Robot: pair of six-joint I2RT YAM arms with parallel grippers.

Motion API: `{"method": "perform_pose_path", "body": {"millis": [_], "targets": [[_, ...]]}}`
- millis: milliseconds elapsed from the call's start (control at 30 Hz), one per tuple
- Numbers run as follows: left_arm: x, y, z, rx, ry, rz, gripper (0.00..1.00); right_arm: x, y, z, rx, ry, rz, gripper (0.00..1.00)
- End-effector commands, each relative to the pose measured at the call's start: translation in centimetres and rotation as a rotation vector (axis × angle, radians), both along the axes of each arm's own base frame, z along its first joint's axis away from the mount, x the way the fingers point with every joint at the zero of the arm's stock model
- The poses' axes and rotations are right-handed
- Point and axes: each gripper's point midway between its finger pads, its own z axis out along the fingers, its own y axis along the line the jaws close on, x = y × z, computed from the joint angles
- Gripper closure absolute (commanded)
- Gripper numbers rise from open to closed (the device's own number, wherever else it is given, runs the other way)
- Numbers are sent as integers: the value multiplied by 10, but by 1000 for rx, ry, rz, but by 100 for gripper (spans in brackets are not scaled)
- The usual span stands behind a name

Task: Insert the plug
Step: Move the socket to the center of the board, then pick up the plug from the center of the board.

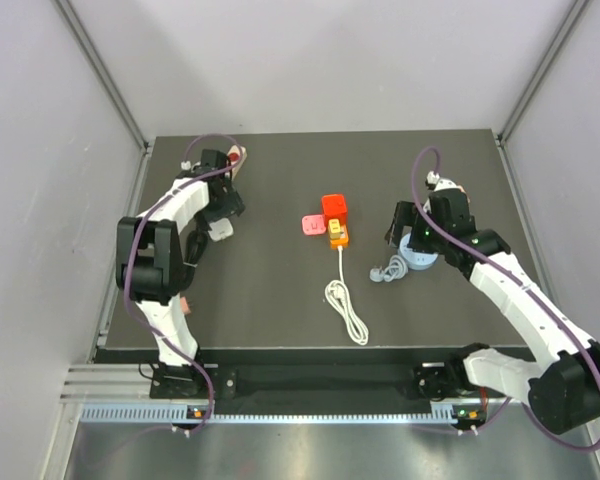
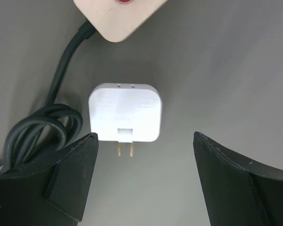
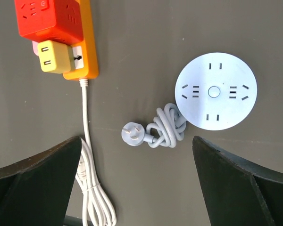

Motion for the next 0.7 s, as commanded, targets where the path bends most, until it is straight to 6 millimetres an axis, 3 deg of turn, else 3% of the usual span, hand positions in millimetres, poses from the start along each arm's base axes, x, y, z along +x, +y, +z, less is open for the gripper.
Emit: {"method": "perform_pose_path", "body": {"millis": [0, 333, 500, 667], "targets": [[-2, 14, -4, 83, 58, 8, 14, 8, 6, 34, 29, -100, 39, 0], [-14, 25, -19, 149, 121, 26, 15, 4, 12, 28, 59, -90, 56, 0], [-15, 16, -39, 108, 126, -11, 16, 3, 14, 29, 75, -92, 61, 1], [-15, 7, -51, 64, 143, -37, 23, -2, 18, 29, 91, -85, 88, 0]]}}
